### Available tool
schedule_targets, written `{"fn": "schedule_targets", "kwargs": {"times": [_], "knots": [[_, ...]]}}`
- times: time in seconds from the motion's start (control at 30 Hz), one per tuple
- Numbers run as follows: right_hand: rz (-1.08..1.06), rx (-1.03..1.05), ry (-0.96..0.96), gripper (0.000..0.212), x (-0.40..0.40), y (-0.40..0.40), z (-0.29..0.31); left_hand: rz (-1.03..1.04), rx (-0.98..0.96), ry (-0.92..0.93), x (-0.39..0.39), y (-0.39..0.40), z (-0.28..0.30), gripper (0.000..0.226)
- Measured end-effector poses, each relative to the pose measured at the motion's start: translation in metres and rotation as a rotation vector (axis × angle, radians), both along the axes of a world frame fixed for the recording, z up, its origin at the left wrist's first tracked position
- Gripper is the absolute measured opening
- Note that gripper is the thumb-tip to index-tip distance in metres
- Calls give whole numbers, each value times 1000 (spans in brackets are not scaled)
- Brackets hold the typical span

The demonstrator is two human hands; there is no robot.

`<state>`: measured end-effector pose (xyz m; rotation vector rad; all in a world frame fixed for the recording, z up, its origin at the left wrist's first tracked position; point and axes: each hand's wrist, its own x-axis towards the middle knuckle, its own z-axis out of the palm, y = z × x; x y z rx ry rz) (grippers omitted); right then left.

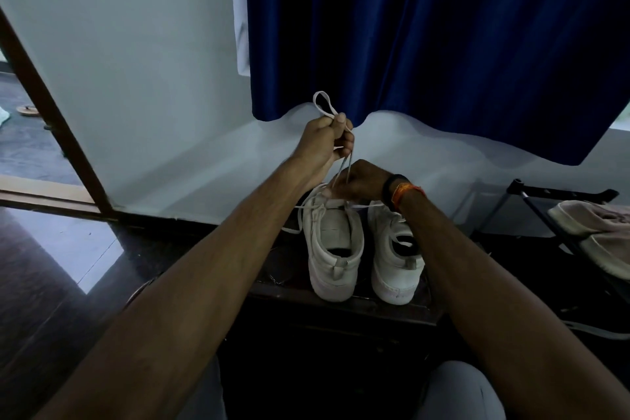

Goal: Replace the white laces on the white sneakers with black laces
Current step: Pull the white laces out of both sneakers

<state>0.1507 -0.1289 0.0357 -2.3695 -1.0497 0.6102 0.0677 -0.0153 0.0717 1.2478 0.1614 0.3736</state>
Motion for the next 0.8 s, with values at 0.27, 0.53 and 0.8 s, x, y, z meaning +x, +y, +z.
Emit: {"fn": "schedule_targets", "kwargs": {"times": [0.27, 0.53, 0.8], "knots": [[-185, -120, -190, 44, 6, 0, -3, -37, 36, -80, -9, -7, -2, 26], [-344, -127, -201, 34, 4, -2, 8, 128, 557, 469, -52, -18, -61, 114], [-624, 405, 337, 14, 18, 10, 20, 222, 798, 455, -51, -35, -74, 65]]}}
